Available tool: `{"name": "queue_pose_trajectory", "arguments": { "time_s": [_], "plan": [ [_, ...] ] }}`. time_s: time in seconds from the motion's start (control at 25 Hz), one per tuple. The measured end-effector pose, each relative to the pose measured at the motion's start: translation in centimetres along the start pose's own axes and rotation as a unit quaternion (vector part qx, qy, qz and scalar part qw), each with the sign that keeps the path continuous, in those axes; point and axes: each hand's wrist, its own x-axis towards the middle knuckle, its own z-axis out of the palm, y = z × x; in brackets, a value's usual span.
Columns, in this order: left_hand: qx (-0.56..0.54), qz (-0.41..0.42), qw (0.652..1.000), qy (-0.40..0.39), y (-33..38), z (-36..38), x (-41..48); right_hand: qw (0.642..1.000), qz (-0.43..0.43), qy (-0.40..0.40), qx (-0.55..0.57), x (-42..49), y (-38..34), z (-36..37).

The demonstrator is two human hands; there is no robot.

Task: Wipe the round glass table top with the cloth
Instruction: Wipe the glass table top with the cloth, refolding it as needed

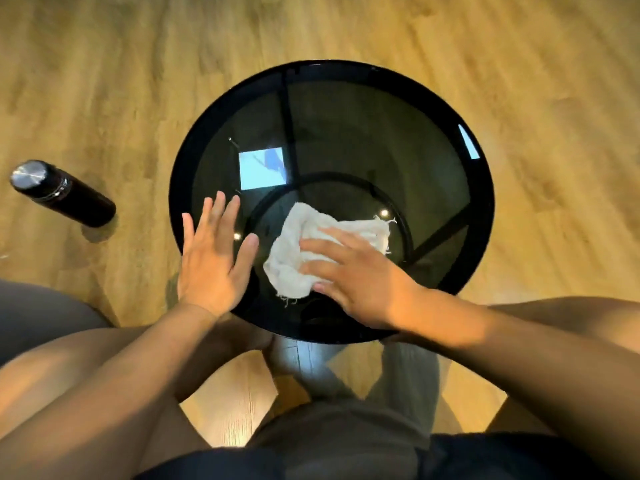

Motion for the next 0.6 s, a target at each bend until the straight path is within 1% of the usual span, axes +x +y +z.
{"name": "queue_pose_trajectory", "arguments": {
  "time_s": [0.08, 0.16, 0.2, 0.28, 0.32, 0.48, 0.6],
  "plan": [
    [0.002, 0.001, 1.0, -0.006, 0.0, 0.2, -0.1, 0.999, 0.009, 0.007, -0.037, -4.8, -1.4, 0.9],
    [0.018, -0.001, 1.0, -0.01, 0.2, 0.4, -0.1, 0.994, 0.089, 0.007, -0.07, -6.8, -1.4, 1.2],
    [0.022, 0.0, 1.0, -0.01, 0.2, 0.4, -0.1, 0.987, 0.133, 0.021, -0.084, -6.5, -0.8, 1.0],
    [0.021, 0.002, 1.0, -0.009, 0.3, 0.3, -0.1, 0.975, 0.2, 0.026, -0.094, -3.8, 1.7, 0.0],
    [0.019, 0.006, 1.0, -0.008, 0.3, 0.3, 0.0, 0.971, 0.218, 0.022, -0.097, -1.8, 3.4, -0.7],
    [0.001, 0.012, 1.0, -0.004, 0.1, 0.4, -0.1, 0.958, 0.266, 0.059, -0.093, 7.8, 11.3, -3.5],
    [-0.015, 0.0, 1.0, 0.005, 0.3, 0.2, -0.1, 0.946, 0.303, 0.066, -0.096, 14.9, 15.3, -5.6]
  ]
}}
